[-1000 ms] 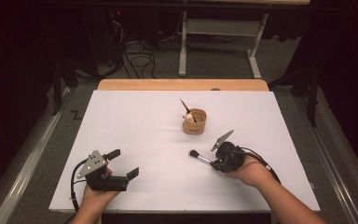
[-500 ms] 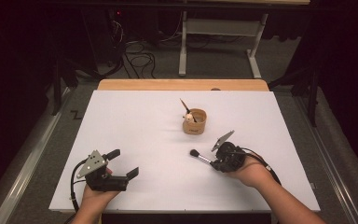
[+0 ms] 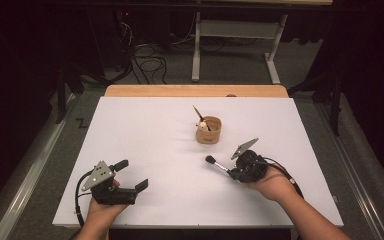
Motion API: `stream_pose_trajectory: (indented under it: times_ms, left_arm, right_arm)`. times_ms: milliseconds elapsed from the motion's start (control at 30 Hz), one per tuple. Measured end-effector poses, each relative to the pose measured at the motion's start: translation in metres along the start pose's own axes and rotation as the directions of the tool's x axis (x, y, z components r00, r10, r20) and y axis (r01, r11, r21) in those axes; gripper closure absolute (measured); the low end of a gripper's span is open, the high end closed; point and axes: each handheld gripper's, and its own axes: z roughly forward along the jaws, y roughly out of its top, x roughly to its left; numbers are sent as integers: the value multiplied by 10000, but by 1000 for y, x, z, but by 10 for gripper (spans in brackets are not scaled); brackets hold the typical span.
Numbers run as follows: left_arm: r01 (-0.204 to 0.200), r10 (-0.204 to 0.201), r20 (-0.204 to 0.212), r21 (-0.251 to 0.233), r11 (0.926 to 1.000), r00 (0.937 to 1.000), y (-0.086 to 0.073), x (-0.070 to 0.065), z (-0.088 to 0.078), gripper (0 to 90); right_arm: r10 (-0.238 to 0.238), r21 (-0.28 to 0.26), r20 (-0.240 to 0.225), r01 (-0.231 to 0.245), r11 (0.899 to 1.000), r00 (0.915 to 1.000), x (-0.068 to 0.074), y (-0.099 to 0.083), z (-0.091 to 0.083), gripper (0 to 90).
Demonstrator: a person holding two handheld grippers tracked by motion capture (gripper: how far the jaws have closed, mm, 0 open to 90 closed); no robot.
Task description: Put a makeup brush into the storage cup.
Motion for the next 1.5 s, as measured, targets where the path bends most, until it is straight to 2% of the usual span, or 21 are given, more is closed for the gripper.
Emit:
stream_pose_trajectory:
  times_ms: [200,333,600,667,900,1033,1267,1500]
  left_arm:
    - [-22,22,-2,12,10000,10000,0,-1,1,0]
    - [-19,19,-1,35,10000,10000,0,-1,1,0]
    - [-41,41,-8,71,10000,10000,0,-1,2,0]
    - [-38,39,-21,76,10000,10000,0,-1,2,0]
    - [87,-87,-18,98,9999,10000,-1,1,2,0]
    - [95,-95,-92,43,9999,9999,-1,1,2,3]
    - [117,-116,-152,80,9999,9998,-2,1,3,4]
    - [165,-164,-246,54,9998,9996,-4,1,5,5]
  right_arm:
    - [47,-595,-16,-48,9982,10000,1,-3,-7,808]
    - [245,-971,171,-228,9950,9996,1,-6,-11,808]
    - [470,-2077,184,-422,9773,9987,1,-18,-15,808]
    - [779,-2517,74,-736,9650,9969,1,-21,-16,807]
    - [1068,-3669,-194,-1065,9241,9941,1,-31,-19,806]
    - [1254,-4130,-294,-1263,9019,9917,3,-38,-16,807]
    - [1609,-5025,-289,-1535,8508,9865,6,-49,-8,807]
    - [1719,-5668,-290,-1579,8086,9847,8,-60,-2,806]
